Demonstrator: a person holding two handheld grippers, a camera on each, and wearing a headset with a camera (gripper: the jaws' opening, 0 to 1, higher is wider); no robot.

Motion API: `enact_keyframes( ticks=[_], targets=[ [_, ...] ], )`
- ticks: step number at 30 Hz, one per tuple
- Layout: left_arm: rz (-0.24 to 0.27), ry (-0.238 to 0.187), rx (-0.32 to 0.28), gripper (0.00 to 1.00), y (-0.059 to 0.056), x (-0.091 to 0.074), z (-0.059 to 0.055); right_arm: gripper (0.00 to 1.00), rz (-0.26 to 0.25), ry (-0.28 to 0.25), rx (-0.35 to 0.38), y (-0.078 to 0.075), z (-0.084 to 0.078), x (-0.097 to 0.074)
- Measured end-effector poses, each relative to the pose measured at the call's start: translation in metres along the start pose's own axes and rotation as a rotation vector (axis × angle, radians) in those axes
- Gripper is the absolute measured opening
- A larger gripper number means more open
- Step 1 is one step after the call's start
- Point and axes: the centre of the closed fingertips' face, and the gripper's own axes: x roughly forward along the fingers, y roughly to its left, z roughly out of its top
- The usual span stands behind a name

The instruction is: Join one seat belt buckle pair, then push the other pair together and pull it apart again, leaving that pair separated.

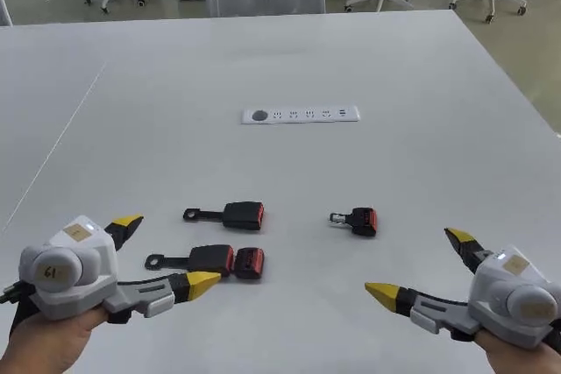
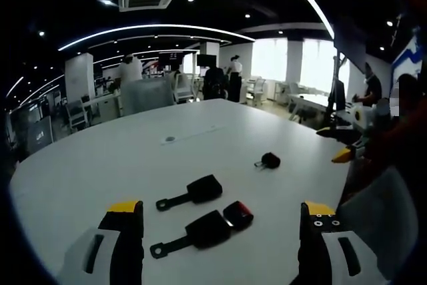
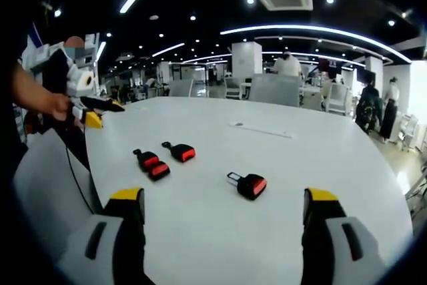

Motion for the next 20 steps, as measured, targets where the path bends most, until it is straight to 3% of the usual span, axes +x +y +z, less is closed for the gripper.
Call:
enact_keyframes(
  ticks=[8, 20],
  targets=[
    [-0.006, 0.021, -0.005, 1.00, -0.001, 0.001, -0.007, 1.00, 0.004, 0.016, 0.000, -0.001, -0.006, -0.002],
    [0.020, 0.039, -0.016, 1.00, 0.008, 0.001, -0.016, 1.00, 0.012, 0.043, -0.012, 0.000, -0.017, -0.004]
  ],
)
